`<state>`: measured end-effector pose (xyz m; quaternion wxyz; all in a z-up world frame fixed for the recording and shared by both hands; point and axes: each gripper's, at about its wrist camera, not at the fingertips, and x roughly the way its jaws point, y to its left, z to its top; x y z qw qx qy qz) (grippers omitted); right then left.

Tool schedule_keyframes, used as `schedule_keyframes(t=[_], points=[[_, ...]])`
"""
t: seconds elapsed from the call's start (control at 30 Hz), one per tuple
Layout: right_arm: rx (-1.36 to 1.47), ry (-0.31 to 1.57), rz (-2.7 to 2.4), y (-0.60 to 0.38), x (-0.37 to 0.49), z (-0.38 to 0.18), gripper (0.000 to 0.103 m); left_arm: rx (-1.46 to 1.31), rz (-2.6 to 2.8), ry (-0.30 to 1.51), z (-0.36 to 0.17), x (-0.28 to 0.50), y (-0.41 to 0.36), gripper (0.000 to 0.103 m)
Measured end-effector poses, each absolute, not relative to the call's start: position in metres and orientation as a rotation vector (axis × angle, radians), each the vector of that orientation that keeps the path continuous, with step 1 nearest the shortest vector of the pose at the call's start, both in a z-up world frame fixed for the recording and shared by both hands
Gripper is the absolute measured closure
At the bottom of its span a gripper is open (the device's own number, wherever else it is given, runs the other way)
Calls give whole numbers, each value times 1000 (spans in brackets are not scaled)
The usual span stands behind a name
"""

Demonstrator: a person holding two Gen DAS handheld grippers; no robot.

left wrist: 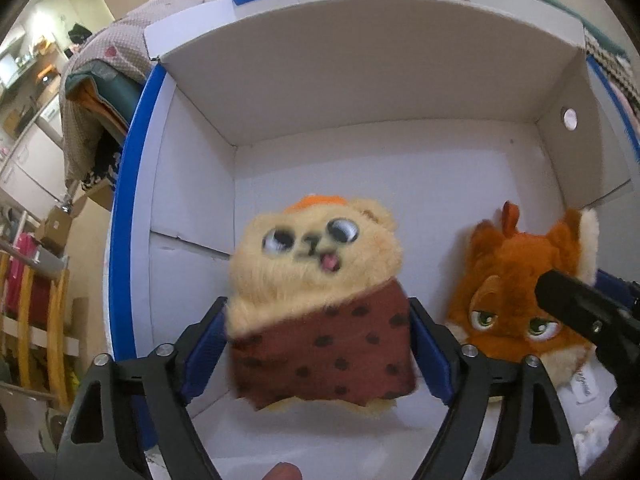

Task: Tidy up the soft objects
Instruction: 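Carry the bear with the left tool while the right tool carries the fox into the box, then open both tools to release the bear and fox inside the box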

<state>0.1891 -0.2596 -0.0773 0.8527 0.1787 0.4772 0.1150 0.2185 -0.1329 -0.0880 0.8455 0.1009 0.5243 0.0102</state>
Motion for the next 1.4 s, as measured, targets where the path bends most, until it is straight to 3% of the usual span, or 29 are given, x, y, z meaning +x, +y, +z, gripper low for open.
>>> schedule_keyframes(t=[0.07, 0.27, 0.97, 1.4], points=[[358, 969, 218, -263, 185, -69, 14, 190, 22, 1091, -81, 217, -129, 12], [311, 885, 203, -262, 171, -47, 0, 148, 35, 1071, -63, 213, -122, 9], [306, 803, 167, -272, 106, -28, 0, 27, -8, 998, -16, 147, -57, 9], [353, 910, 140, -270, 67, -45, 0, 21, -27, 1027, -47, 93, -30, 9]])
